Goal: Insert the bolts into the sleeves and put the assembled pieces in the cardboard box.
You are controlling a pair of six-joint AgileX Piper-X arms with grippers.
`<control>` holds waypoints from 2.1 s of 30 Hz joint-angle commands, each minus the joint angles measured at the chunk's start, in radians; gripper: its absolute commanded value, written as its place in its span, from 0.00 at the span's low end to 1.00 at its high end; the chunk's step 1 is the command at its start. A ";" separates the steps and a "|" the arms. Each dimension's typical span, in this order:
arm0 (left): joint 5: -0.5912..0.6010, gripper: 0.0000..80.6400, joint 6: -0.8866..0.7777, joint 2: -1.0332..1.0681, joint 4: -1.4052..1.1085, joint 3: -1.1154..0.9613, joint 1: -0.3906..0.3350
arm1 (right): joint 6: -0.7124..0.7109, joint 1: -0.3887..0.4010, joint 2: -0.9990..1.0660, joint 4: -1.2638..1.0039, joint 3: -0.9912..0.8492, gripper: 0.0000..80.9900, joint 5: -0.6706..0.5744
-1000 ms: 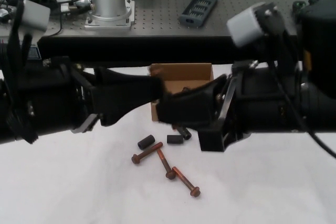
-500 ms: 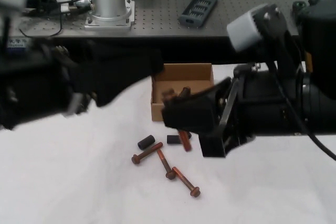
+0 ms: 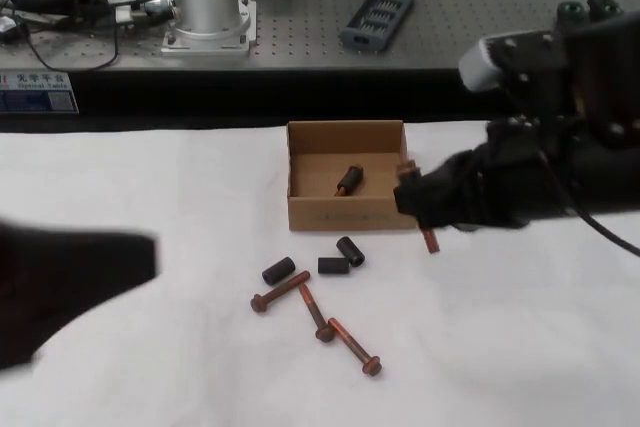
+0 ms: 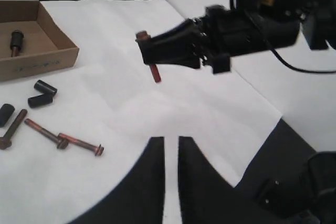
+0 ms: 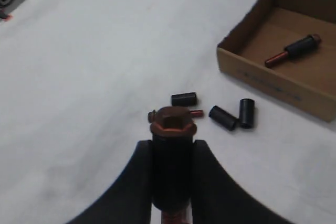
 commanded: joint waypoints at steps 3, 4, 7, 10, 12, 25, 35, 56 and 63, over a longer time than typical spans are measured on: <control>-0.097 0.01 0.059 -0.219 0.213 -0.006 0.003 | -0.022 -0.038 0.180 -0.011 -0.151 0.02 -0.006; -0.122 0.01 0.059 -0.245 0.232 -0.006 0.003 | -0.022 -0.041 0.223 -0.011 -0.189 0.02 -0.009; -0.156 0.01 0.056 -0.293 0.278 -0.006 0.003 | -0.022 -0.054 0.340 -0.009 -0.303 0.02 -0.013; -0.156 0.01 0.051 -0.314 0.316 -0.006 0.003 | -0.022 -0.065 0.459 0.008 -0.431 0.02 -0.013; -0.152 0.01 0.040 -0.315 0.334 -0.006 0.003 | -0.022 -0.073 0.526 0.031 -0.509 0.02 -0.013; -0.151 0.01 0.039 -0.315 0.335 -0.006 0.003 | -0.055 -0.140 0.866 0.141 -0.850 0.02 0.004; -0.177 0.01 0.042 -0.315 0.335 -0.006 0.003 | -0.097 -0.153 0.947 0.238 -0.924 0.09 0.010; -0.218 0.47 0.042 -0.315 0.335 -0.006 0.003 | -0.205 -0.099 0.763 0.595 -1.018 0.44 0.026; -0.218 0.47 0.042 -0.315 0.338 -0.006 0.003 | -0.238 -0.031 0.612 0.757 -1.018 0.44 0.034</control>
